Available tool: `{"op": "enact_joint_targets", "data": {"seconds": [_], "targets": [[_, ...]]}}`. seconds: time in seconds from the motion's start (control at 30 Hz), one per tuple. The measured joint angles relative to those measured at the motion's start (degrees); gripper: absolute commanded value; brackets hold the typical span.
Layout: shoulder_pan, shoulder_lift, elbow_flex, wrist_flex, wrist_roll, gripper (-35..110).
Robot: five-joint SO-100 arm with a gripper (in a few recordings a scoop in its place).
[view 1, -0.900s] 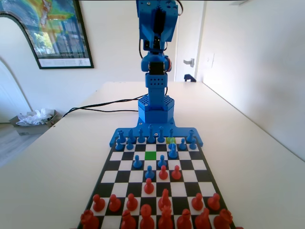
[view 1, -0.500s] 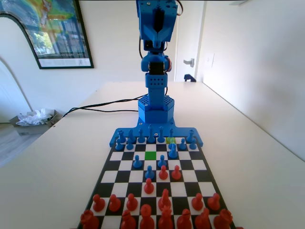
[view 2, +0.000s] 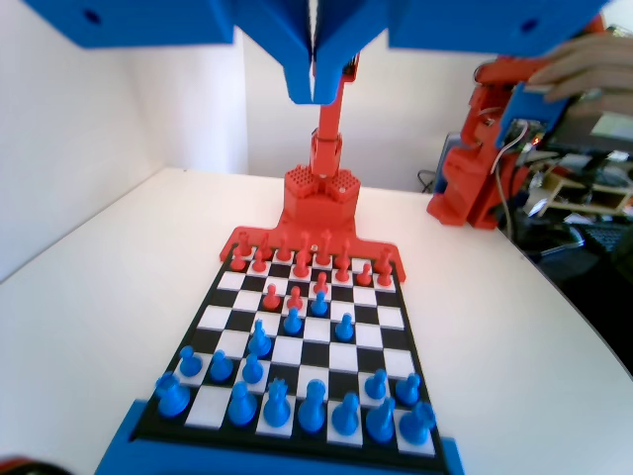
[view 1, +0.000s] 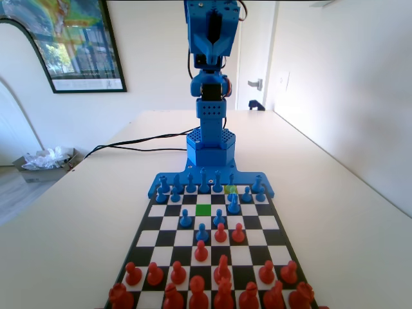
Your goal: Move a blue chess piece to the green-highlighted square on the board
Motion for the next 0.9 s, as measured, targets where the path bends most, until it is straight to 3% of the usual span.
{"op": "enact_joint_targets", "data": {"seconds": [0.37, 0.63, 0.9], "targets": [[-2.5, -16.3, -14.9, 8.3, 5.8, 3], [-3.6, -26.5, -18.5, 7.5, 10.1, 1], [-4.7, -35.6, -18.8, 7.4, 3.9, 1]]}}
